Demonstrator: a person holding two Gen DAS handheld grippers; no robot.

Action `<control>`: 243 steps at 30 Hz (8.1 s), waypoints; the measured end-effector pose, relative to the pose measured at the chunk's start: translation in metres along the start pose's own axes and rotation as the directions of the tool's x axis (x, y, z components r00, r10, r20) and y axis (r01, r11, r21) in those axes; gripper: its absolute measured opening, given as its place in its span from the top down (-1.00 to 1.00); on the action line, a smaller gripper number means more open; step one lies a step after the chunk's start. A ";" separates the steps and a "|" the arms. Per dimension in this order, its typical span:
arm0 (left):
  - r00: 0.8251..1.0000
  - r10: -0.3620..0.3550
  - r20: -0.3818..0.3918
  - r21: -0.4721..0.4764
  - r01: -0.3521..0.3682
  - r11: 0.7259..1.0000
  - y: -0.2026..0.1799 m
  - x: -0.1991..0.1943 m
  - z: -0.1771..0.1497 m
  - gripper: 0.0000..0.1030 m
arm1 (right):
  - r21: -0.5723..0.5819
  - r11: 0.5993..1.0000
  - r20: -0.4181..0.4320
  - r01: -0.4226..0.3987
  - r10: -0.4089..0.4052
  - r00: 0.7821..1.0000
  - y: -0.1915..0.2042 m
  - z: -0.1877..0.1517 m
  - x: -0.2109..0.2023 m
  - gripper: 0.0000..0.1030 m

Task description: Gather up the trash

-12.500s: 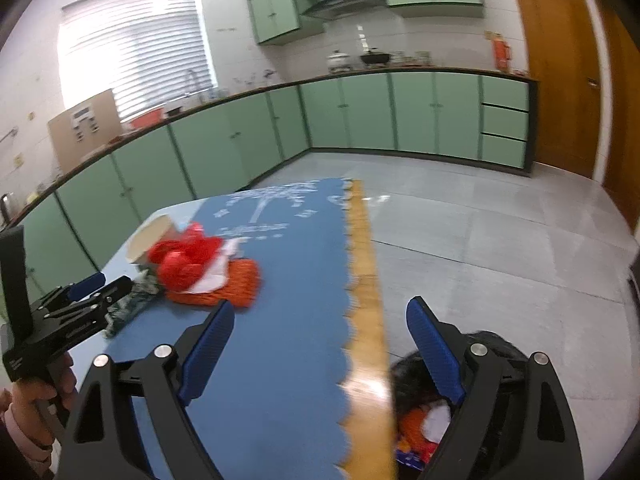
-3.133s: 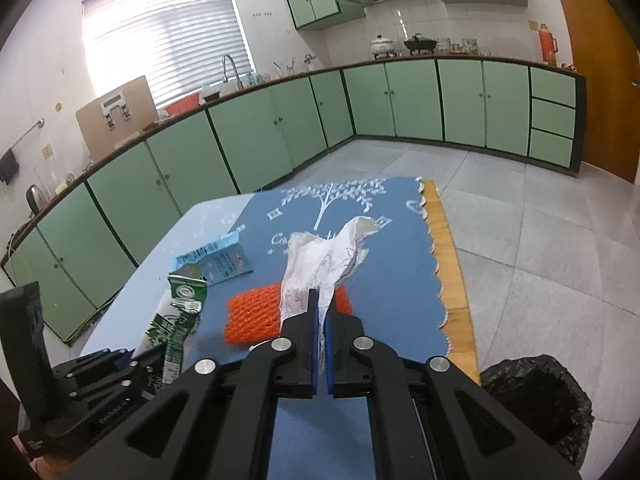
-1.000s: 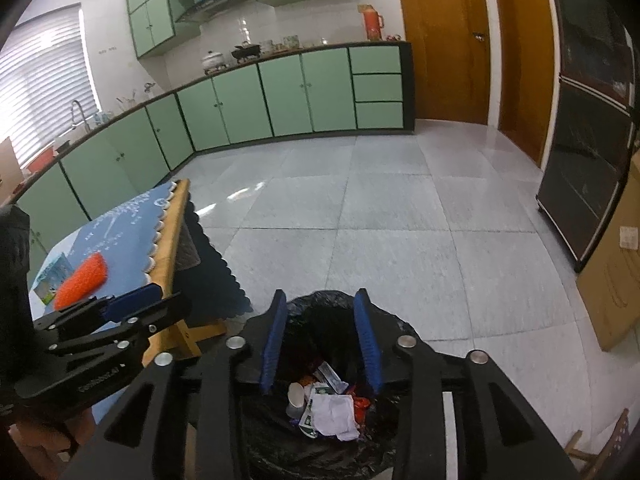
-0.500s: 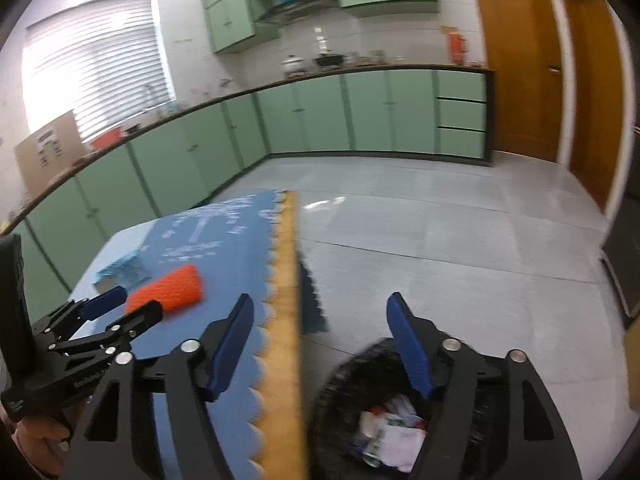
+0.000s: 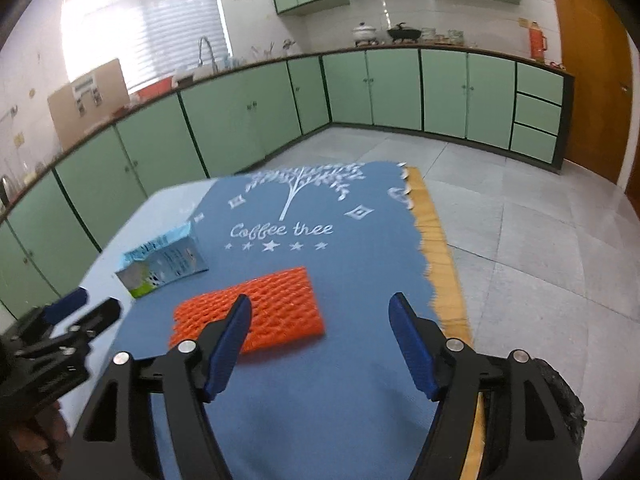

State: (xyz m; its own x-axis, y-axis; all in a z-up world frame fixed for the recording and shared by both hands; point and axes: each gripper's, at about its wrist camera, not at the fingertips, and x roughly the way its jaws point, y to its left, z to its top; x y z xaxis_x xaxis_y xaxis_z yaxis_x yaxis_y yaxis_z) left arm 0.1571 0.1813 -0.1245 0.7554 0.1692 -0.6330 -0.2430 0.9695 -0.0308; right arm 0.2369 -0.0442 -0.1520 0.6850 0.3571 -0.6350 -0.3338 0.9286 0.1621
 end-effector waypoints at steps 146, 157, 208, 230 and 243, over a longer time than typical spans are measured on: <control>0.845 -0.504 -0.178 0.322 0.534 0.782 -0.284 -0.054 -0.044 -0.57 | 0.302 0.869 -0.038 0.393 -0.401 0.915 -0.224 -0.110 -0.183 -0.12; 0.878 -0.472 -0.080 0.297 0.473 0.829 -0.241 -0.097 -0.022 -0.78 | 0.289 0.899 0.068 0.330 -0.363 0.929 -0.180 -0.077 -0.227 -0.88; 0.910 -0.392 0.137 0.238 0.354 0.905 -0.151 -0.209 -0.008 -0.86 | 0.127 0.967 0.273 0.222 -0.249 0.929 -0.066 -0.061 -0.312 -0.88; 0.912 -0.386 0.139 0.237 0.348 0.907 -0.148 -0.211 -0.009 -0.86 | 0.126 0.968 0.271 0.219 -0.246 0.931 -0.065 -0.058 -0.310 -0.88; 0.913 -0.382 0.141 0.235 0.344 0.909 -0.145 -0.212 -0.010 -0.86 | 0.127 0.968 0.271 0.218 -0.245 0.931 -0.064 -0.059 -0.308 -0.88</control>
State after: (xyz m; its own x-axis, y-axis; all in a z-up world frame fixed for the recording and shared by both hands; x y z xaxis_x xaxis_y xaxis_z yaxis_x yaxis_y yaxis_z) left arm 0.0264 0.0029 0.0065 0.8685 -0.1908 -0.4575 0.1819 0.9812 -0.0638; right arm 0.0094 -0.2200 -0.0110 0.8948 0.1323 -0.4264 -0.0917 0.9892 0.1145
